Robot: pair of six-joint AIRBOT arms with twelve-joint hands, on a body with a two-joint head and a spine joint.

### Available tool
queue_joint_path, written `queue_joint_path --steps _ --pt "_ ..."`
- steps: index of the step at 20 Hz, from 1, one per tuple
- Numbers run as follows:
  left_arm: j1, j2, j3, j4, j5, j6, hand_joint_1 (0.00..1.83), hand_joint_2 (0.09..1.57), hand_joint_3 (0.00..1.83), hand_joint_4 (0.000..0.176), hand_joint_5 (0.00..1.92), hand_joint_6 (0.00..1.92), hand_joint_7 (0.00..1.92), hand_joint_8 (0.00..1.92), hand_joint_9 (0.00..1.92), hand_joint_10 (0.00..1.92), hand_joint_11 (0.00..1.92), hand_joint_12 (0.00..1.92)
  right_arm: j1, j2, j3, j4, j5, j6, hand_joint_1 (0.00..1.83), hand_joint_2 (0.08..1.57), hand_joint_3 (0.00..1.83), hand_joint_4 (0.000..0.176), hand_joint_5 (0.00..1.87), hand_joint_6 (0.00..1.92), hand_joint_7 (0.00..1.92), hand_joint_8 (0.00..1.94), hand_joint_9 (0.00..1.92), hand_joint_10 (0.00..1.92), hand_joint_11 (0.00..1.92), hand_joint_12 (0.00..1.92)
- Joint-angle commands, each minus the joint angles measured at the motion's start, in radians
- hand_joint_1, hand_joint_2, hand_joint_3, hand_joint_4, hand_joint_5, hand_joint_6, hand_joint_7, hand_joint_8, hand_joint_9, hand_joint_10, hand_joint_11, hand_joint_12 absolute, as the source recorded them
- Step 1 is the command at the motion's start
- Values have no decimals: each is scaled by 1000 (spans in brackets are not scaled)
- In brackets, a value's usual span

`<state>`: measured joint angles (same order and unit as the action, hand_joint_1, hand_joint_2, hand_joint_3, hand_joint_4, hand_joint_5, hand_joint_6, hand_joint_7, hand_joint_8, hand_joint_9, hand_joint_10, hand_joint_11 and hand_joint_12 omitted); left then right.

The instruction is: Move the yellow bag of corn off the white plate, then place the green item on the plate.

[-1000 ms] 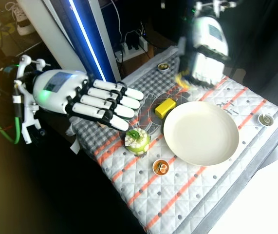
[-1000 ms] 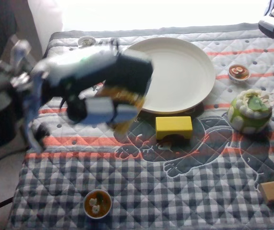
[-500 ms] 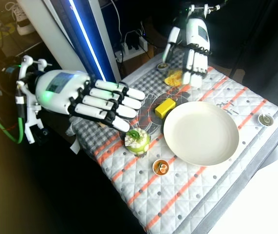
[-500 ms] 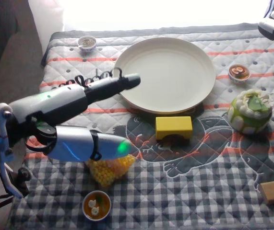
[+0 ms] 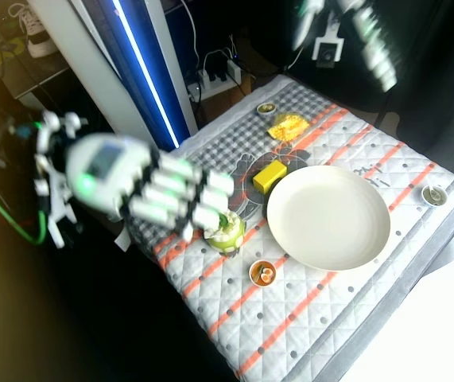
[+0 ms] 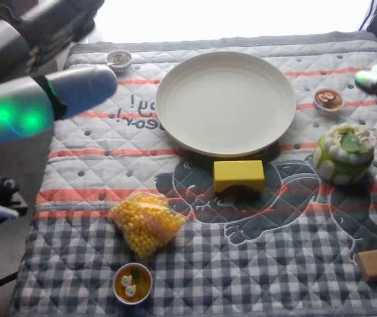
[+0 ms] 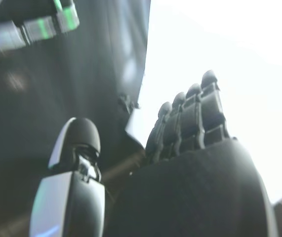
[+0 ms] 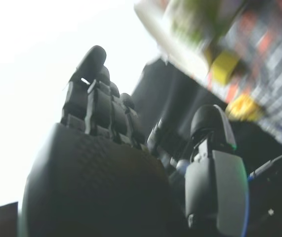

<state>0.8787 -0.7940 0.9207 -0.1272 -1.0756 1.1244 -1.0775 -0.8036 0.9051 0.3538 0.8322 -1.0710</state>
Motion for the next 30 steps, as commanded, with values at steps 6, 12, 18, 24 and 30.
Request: queue_joint_path --steps 6,12,18,24,30 --pt "0 -8 4 -6 -144 -8 630 1229 0 8 0 0 0 0 0 0 0 0 108 -93 93 -18 -38 4 867 1148 0 0 76 13 122 7 304 125 59 1590" --pt "6 -9 4 -7 -152 -10 586 1258 10 0 0 0 0 0 0 0 0 0 154 -132 123 -52 -86 4 1174 1207 4 0 690 1348 894 1138 749 1284 577 1831" --pt "16 -12 4 -13 -171 -16 595 1275 8 0 0 0 0 0 0 0 0 0 228 -21 16 -198 27 4 1195 1268 5 0 666 1264 768 1634 908 1896 1026 1921" --pt "19 -29 12 -14 -177 -34 731 1300 9 0 0 0 0 0 0 0 0 0 421 -134 121 -270 -72 4 1134 1277 9 0 639 1441 746 1512 706 1688 694 1921" --pt "28 -36 18 -18 -187 -42 752 1301 4 0 16 6 0 0 0 0 19 11 559 -375 353 -269 -333 4 1303 1225 1 0 739 1233 757 1420 752 1613 652 1885"
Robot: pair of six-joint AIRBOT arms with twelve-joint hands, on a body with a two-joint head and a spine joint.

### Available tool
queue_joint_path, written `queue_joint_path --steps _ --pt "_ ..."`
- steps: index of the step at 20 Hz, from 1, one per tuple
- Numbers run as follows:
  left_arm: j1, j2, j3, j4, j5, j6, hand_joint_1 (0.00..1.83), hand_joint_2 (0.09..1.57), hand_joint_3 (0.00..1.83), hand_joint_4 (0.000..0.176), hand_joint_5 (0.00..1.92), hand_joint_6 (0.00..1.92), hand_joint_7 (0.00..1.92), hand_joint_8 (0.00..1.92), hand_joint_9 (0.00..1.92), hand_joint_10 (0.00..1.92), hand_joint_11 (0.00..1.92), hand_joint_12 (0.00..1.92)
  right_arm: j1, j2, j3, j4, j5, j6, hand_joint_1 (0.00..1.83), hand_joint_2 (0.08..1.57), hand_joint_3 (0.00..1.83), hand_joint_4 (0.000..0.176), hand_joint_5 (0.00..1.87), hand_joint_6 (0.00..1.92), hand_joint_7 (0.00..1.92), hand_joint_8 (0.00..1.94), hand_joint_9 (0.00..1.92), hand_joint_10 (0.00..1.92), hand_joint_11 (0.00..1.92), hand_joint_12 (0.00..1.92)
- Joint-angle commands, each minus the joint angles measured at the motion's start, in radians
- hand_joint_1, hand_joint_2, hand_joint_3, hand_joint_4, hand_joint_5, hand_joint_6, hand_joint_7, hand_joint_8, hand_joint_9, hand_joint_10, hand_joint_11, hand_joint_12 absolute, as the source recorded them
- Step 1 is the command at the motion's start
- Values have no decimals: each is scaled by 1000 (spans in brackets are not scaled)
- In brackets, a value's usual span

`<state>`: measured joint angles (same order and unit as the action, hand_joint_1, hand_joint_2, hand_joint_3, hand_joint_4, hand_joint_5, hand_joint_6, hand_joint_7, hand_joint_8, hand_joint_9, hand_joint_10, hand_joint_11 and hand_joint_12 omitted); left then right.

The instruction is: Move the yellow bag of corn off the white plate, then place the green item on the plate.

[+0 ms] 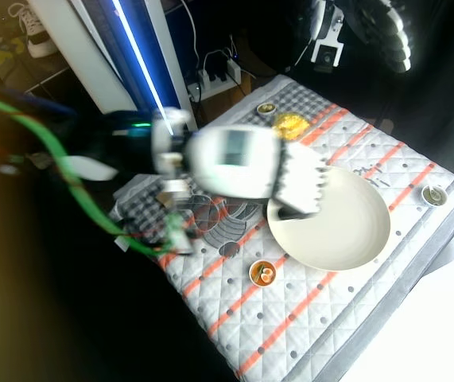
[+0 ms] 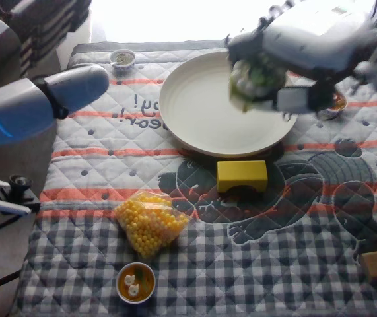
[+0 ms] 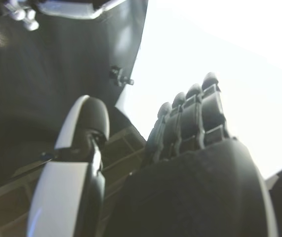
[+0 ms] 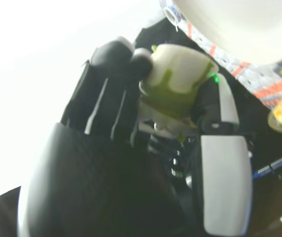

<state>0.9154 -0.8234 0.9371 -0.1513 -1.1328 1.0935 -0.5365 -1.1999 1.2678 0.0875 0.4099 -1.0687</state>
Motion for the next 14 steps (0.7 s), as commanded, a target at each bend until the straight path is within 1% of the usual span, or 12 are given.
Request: queue_joint_path --steps 1,2,3,4,5,6,7,8,9,11,12,14 --pt "-8 -8 2 6 -133 -11 741 1308 7 0 15 6 0 0 0 0 3 1 18 -10 23 16 65 2 1328 1215 0 0 737 1232 780 1355 772 1535 615 1828" --pt "-8 -9 3 6 -135 -11 715 1314 9 0 9 3 0 0 0 0 0 0 18 -30 46 34 44 2 1330 1215 0 0 713 1278 794 1309 772 1503 564 1786" --pt "-8 -9 3 6 -137 -12 660 1319 10 0 24 9 0 0 0 0 0 0 18 -48 68 54 26 2 1184 1264 6 0 600 1443 786 1389 592 1318 438 1800" --pt "-8 -10 4 6 -139 -14 647 1322 10 0 26 9 0 0 0 0 0 0 18 -64 88 69 10 2 1075 1208 0 0 456 844 548 887 439 1165 263 1811" --pt "-8 -11 5 6 -139 -17 643 1320 9 0 27 10 0 0 0 0 0 0 18 -69 95 73 2 2 885 1192 0 0 311 417 348 371 187 732 52 1552" --pt "-8 -11 5 6 -140 -20 637 1320 8 0 31 11 0 0 0 0 0 0 18 -68 92 73 1 2 731 1205 0 0 215 215 234 139 69 472 10 1278" --pt "-8 -10 5 6 -145 -21 641 1315 5 0 36 13 0 0 0 0 0 0 18 -68 77 73 3 2 475 1224 3 14 87 89 97 32 13 216 1 934" --pt "-8 -9 5 6 -148 -23 653 1305 0 0 58 21 0 0 0 0 0 0 18 -65 59 73 13 1 353 1229 1 72 17 17 19 6 2 42 0 784" --pt "-8 -9 5 5 -152 -26 641 1298 0 0 63 22 0 0 0 0 0 0 18 -31 28 73 35 1 337 1216 0 77 3 3 3 0 0 8 0 326" --pt "-8 -8 5 3 -160 -28 638 1293 0 0 58 19 0 0 0 0 0 0 18 47 -41 72 102 1 281 1172 0 82 0 0 0 0 0 0 0 22" --pt "-7 -6 4 1 -167 -28 538 1279 0 0 33 7 0 0 0 0 0 0 18 97 -83 72 153 1 315 1184 5 0 0 0 0 0 0 0 0 4" --pt "-6 3 -1 -11 -192 -28 514 1268 0 0 29 6 0 0 0 0 0 0 -9 219 -187 70 289 1 289 1146 0 0 0 0 0 0 0 0 0 0"
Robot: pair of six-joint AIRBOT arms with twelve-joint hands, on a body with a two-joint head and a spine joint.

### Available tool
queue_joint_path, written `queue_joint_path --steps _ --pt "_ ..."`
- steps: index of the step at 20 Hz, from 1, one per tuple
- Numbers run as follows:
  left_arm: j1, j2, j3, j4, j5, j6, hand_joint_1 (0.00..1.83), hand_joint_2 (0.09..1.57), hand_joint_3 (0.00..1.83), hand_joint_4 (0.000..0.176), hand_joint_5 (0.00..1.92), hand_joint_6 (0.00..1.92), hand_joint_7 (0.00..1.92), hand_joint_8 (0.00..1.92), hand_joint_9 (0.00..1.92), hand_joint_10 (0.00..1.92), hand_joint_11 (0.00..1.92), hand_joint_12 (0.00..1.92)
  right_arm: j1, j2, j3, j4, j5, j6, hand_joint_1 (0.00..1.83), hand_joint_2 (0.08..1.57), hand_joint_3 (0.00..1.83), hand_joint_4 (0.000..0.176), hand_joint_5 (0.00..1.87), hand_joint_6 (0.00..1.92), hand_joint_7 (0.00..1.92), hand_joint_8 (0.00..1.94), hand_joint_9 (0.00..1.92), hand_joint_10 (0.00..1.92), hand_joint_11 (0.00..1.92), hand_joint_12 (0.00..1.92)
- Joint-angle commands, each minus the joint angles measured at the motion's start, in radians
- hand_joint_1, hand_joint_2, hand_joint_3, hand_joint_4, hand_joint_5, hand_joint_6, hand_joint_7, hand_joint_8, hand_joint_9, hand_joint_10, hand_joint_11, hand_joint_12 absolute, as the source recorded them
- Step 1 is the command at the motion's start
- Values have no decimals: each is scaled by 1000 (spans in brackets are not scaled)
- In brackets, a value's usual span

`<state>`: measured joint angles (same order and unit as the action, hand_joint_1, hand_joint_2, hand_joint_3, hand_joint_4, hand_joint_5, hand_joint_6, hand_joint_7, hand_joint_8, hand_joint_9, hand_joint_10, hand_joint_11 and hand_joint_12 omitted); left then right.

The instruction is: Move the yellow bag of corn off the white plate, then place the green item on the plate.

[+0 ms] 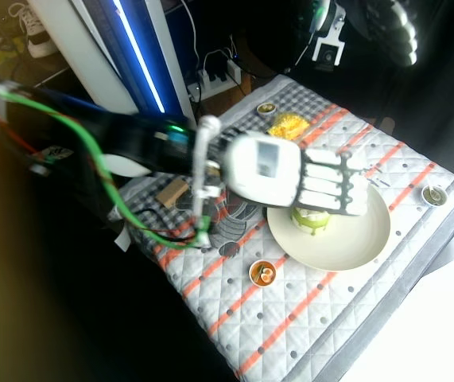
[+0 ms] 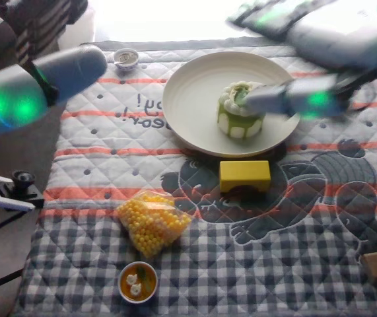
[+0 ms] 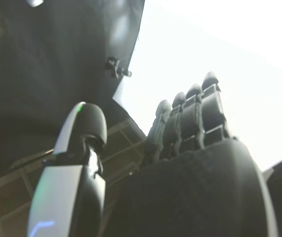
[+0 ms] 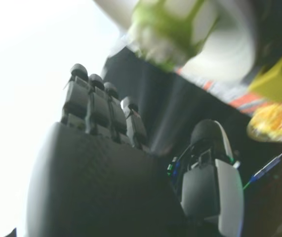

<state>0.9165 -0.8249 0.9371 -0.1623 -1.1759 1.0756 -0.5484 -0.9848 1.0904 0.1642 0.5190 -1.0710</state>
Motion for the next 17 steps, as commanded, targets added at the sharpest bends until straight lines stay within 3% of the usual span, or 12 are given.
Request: queue_joint_path --steps 1,2,3,4,5,6,7,8,10,13,15,17 --pt "-6 6 -2 -1 -154 -10 535 1251 0 0 32 6 0 0 0 0 0 0 -4 21 -25 -7 201 3 317 1148 0 59 0 0 0 0 0 0 0 0" --pt "-2 11 -7 -6 -173 -10 488 1233 0 27 11 2 0 0 0 0 0 0 -26 72 -69 -11 271 3 253 1140 0 103 0 0 0 0 0 0 41 20" --pt "1 15 -11 -11 -191 -10 472 1236 0 45 1 0 0 0 0 0 0 0 -48 112 -108 -13 324 3 251 1132 0 99 0 0 0 0 0 0 46 26" --pt "5 24 -16 -15 -214 -10 520 1249 0 50 0 0 0 0 0 0 0 0 -76 154 -145 -14 386 3 233 1137 0 125 0 0 0 0 0 0 35 26" --pt "6 36 -23 -22 -239 -10 495 1253 0 52 0 0 0 0 0 0 0 0 -117 194 -180 -13 454 3 269 1162 3 118 0 0 0 0 0 0 38 32" --pt "7 41 -27 -28 -255 -10 464 1265 0 60 0 0 0 0 0 0 0 0 -145 224 -204 -8 503 3 281 1183 11 84 0 0 0 0 0 0 16 28" --pt "7 43 -30 -33 -272 -10 474 1269 0 75 0 0 0 0 0 0 0 0 -177 252 -231 -2 557 3 271 1182 0 95 0 0 0 0 20 8 2 193" --pt "9 43 -32 -42 -295 -10 528 1266 0 65 0 0 0 0 0 0 0 0 -226 286 -262 16 634 3 303 1187 0 92 0 0 0 0 12 4 0 132" --pt "25 51 -40 -58 -327 -12 469 1278 4 100 0 0 0 0 0 0 0 0 -278 304 -287 26 721 3 409 1195 0 66 0 0 0 0 0 0 0 125" --pt "54 52 -34 -77 -377 -59 521 1248 0 143 0 0 0 0 0 0 0 0 -325 308 -309 32 804 3 471 1167 0 96 0 0 0 0 0 0 0 0" --pt "64 47 -33 -91 -413 -67 389 1248 0 155 0 0 0 0 0 0 0 0 -360 319 -324 40 871 3 450 1148 0 68 0 0 0 0 0 0 0 0" --pt "87 54 -44 -96 -464 -67 380 1231 0 175 0 0 0 0 0 0 0 0 -400 334 -335 63 947 3 471 1057 0 75 0 0 0 0 0 0 0 220"
